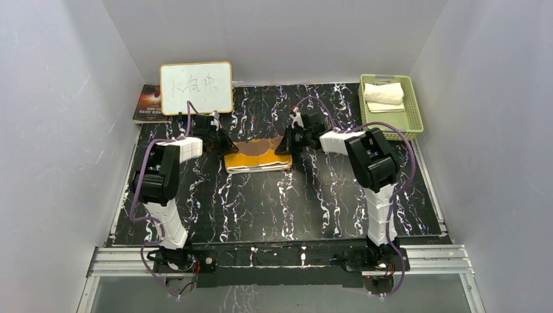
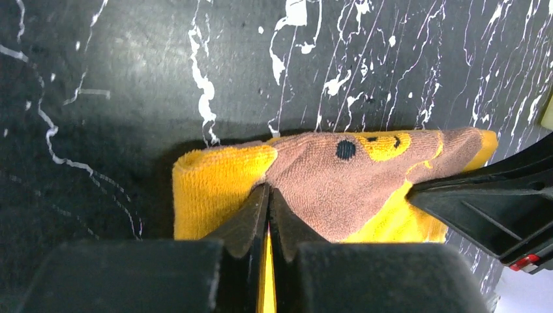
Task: Roll the towels
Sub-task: Roll the towel at the center of the board.
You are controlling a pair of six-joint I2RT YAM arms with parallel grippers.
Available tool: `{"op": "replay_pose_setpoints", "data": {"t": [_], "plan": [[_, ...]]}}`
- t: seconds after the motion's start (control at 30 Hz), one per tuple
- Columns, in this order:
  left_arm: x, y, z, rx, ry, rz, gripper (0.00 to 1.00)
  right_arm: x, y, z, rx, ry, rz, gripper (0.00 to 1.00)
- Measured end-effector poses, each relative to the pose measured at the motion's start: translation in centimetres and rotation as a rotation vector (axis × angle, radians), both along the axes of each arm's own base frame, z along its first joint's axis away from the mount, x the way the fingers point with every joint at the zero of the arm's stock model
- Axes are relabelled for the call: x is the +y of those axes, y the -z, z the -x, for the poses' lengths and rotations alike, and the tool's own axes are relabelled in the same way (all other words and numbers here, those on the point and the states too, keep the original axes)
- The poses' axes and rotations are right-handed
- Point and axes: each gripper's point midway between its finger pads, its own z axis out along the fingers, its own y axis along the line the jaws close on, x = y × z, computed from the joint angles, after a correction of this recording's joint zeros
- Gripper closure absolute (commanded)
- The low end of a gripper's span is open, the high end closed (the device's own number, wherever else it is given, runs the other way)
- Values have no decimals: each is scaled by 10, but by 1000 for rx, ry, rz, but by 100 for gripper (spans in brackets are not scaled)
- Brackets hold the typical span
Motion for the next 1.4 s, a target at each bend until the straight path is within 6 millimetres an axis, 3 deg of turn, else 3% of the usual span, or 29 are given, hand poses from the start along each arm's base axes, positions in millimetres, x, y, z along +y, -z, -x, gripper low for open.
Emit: {"op": "replay_pose_setpoints", "data": {"t": [0.13, 0.3, 0.37, 0.47, 0.53, 0.6, 0.7, 0.8, 0.87, 0.93, 1.0, 1.07, 1.13, 1.2, 1.27, 1.3, 1.4], "plan": [[5, 1, 10, -39, -63, -5, 100, -17, 2, -3, -4, 10, 13, 100], [-5, 1, 47, -54, -126, 10, 100, -18, 2, -11, -13, -22, 48, 98], [-21, 0, 68, -55, -147, 0, 100, -13, 1, -27, -24, -36, 62, 97], [-63, 0, 109, -47, -129, 7, 100, -5, -1, -55, -53, -50, 77, 96], [-88, -1, 132, -39, -114, 20, 100, -1, -2, -64, -59, -59, 87, 96], [-98, -2, 149, -37, -128, 29, 100, 1, -5, -68, -64, -66, 108, 95], [-84, -5, 153, -50, -195, 3, 100, 1, -7, -67, -68, -76, 135, 90], [-67, -18, 147, -94, -239, -46, 100, -2, -10, -64, -74, -90, 151, 74], [-62, -38, 139, -150, -243, -58, 100, -4, -21, -61, -86, -95, 158, 62], [-64, -69, 131, -232, -229, -32, 88, -8, -49, -52, -140, -100, 174, 46], [-64, -100, 128, -319, -204, -3, 69, -18, -92, -37, -266, -83, 223, 34], [-60, -133, 128, -411, -179, 21, 56, -20, -144, -5, -481, -73, 278, 28], [-55, -158, 129, -478, -149, 28, 47, 0, -203, 62, -764, -128, 268, 27], [-48, -171, 127, -501, -122, 24, 39, 24, -233, 127, -988, -235, 199, 27], [-38, -176, 122, -490, -106, 23, 33, 32, -231, 182, -1150, -346, 173, 27], [-30, -174, 118, -471, -99, 32, 30, 30, -216, 192, -1186, -379, 211, 27], [-11, -163, 113, -385, -72, 97, 28, 20, -146, 201, -1189, -495, 416, 27]]}}
